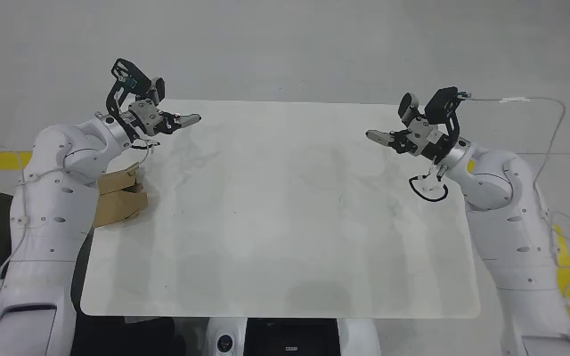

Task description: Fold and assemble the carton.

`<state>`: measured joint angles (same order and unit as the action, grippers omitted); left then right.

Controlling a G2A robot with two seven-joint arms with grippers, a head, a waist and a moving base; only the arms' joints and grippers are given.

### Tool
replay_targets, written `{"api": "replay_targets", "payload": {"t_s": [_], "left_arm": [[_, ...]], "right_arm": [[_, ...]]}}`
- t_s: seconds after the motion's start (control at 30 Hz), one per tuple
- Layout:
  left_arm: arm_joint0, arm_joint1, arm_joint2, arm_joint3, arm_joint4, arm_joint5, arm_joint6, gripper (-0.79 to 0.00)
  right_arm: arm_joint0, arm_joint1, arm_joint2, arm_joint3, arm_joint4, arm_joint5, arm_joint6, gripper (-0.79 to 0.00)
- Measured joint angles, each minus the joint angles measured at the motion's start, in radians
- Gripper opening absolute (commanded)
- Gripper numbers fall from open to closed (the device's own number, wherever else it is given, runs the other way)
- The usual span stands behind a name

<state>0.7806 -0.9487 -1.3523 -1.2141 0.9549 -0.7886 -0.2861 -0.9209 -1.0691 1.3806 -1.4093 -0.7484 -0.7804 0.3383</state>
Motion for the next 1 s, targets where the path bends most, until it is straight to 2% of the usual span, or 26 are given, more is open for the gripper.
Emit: {"api": "replay_targets", "payload": {"t_s": [0.4,0.53,0.67,0.83,1.0], "left_arm": [[0.006,-0.001,0.002,-0.001,-0.008,0.004,0.000,0.000],[0.035,-0.001,-0.004,-0.021,-0.085,0.043,-0.053,0.000],[0.044,0.003,-0.030,-0.021,-0.267,0.119,-0.212,0.000],[0.013,0.015,-0.080,-0.005,-0.543,0.244,-0.500,0.000],[-0.048,0.031,-0.142,0.097,-0.707,0.388,-0.683,0.000]], "right_arm": [[0.000,0.000,0.000,0.000,0.000,0.000,0.000,0.000],[0.000,0.000,0.000,0.000,0.000,0.000,0.000,0.000],[0.000,0.000,0.000,0.000,0.000,0.000,0.000,0.000],[0.000,0.000,0.000,0.000,0.000,0.000,0.000,0.000],[0.000,0.000,0.000,0.000,0.000,0.000,0.000,0.000]]}}
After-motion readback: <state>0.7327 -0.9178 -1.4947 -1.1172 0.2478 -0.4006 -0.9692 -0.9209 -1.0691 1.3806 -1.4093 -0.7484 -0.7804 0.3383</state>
